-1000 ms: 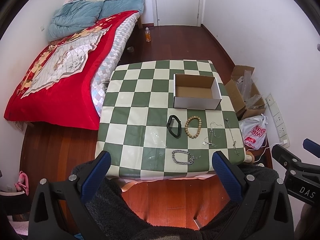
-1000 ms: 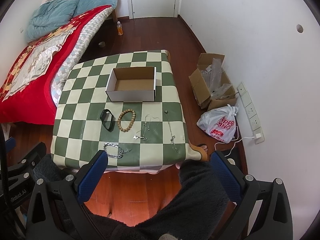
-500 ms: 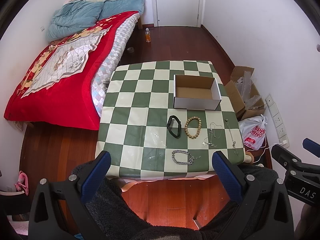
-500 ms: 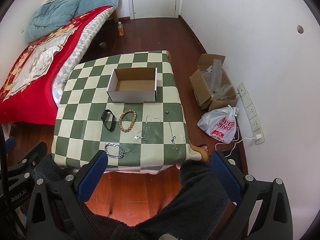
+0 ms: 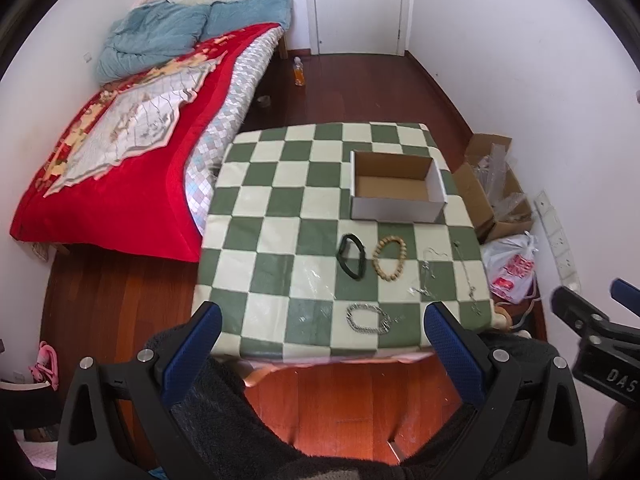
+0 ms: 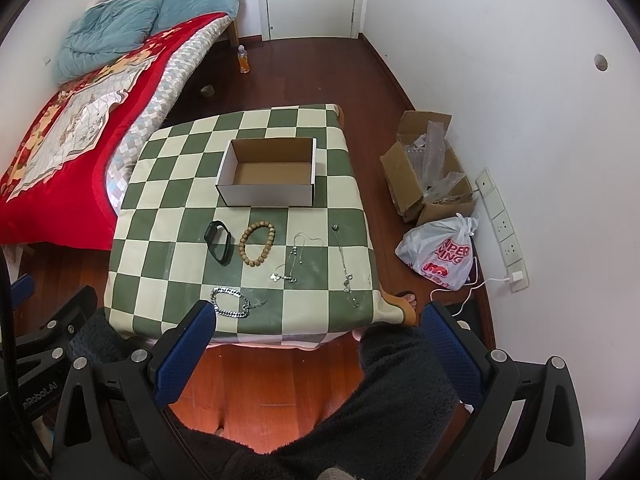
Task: Organize jewelry
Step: 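Lower the left gripper onto the silver chain bracelet and close it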
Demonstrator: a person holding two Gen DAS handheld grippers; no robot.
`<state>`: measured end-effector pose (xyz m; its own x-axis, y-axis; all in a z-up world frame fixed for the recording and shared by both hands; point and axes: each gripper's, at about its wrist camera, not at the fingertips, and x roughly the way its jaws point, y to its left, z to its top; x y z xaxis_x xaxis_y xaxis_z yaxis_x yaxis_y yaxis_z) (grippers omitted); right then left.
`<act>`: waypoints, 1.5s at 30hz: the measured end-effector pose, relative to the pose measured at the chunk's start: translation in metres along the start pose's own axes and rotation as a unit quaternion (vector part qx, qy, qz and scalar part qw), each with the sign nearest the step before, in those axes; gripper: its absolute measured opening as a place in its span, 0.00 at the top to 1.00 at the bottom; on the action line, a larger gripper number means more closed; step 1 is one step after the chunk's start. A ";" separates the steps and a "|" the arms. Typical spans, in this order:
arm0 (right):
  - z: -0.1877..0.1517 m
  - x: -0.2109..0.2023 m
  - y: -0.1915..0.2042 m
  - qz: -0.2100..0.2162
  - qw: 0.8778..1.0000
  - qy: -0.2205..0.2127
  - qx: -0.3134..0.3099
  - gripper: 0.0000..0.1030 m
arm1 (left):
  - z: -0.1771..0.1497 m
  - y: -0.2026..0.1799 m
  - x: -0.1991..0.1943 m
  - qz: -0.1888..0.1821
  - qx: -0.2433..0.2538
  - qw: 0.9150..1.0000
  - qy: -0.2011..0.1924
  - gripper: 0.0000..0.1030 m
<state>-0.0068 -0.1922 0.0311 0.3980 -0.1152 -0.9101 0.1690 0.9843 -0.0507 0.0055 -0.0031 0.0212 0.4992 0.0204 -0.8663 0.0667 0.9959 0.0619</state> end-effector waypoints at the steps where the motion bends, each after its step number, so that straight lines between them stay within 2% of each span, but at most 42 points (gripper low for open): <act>1: 0.001 0.001 -0.002 0.000 1.000 -0.001 0.004 0.00 | 0.002 0.000 0.003 0.009 0.002 1.000 -0.002 0.00; 6: 0.006 0.025 -0.019 -0.007 1.000 0.003 0.029 0.00 | 0.020 -0.001 0.039 0.042 0.003 0.999 -0.001 0.00; 10: 0.011 0.060 -0.032 -0.014 0.999 0.023 0.043 0.00 | 0.029 -0.005 0.085 0.059 0.017 0.998 0.030 0.00; 12: 0.013 0.085 -0.038 -0.013 0.998 0.037 0.050 0.00 | 0.028 -0.009 0.112 0.054 0.031 0.997 0.054 0.00; 18: 0.011 0.159 -0.050 -0.009 0.994 0.087 0.066 0.02 | -0.001 -0.031 0.188 0.049 0.065 0.988 0.131 0.00; 22: 0.004 0.209 -0.056 0.001 0.989 0.128 0.073 0.09 | -0.025 -0.042 0.230 0.047 0.072 0.980 0.177 0.03; 28: -0.008 0.257 -0.062 0.009 0.983 0.163 0.088 0.21 | -0.044 -0.042 0.271 0.033 0.060 0.972 0.223 0.10; 29: -0.009 0.263 -0.064 0.014 0.981 0.170 0.092 0.26 | -0.046 -0.041 0.276 0.029 0.056 0.971 0.229 0.15; 32: -0.015 0.276 -0.069 0.018 0.978 0.183 0.101 0.31 | -0.051 -0.036 0.289 0.016 0.041 0.968 0.246 0.22; 33: -0.017 0.280 -0.071 0.018 0.977 0.184 0.103 0.31 | -0.052 -0.035 0.291 0.011 0.037 0.968 0.247 0.28; 35: -0.019 0.286 -0.073 0.017 0.977 0.187 0.104 0.33 | -0.051 -0.032 0.294 -0.003 0.026 0.970 0.243 0.33; 37: -0.021 0.293 -0.074 0.014 0.976 0.190 0.104 0.37 | -0.050 -0.030 0.294 -0.022 0.018 0.971 0.238 0.43; 38: -0.021 0.296 -0.075 0.014 0.976 0.190 0.104 0.38 | -0.049 -0.030 0.293 -0.037 0.014 0.971 0.234 0.58; 39: -0.021 0.299 -0.075 0.012 0.976 0.192 0.104 0.39 | -0.048 -0.030 0.293 -0.037 0.016 0.973 0.229 0.72; 40: -0.022 0.301 -0.074 0.011 0.975 0.194 0.104 0.40 | -0.047 -0.031 0.293 -0.039 0.022 0.974 0.224 0.80; 41: -0.023 0.304 -0.073 0.013 0.975 0.196 0.105 0.41 | -0.047 -0.034 0.293 -0.040 0.030 0.974 0.222 0.96; 45: -0.022 0.306 -0.067 0.029 0.974 0.198 0.104 0.41 | -0.044 -0.036 0.293 -0.032 0.042 0.974 0.219 0.98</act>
<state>0.0844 -0.2907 -0.2533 0.0406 0.0401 -0.9984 0.3513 0.9348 0.0519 0.1110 -0.0288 -0.2564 0.0767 0.0124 -0.9970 0.1656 0.9859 0.0250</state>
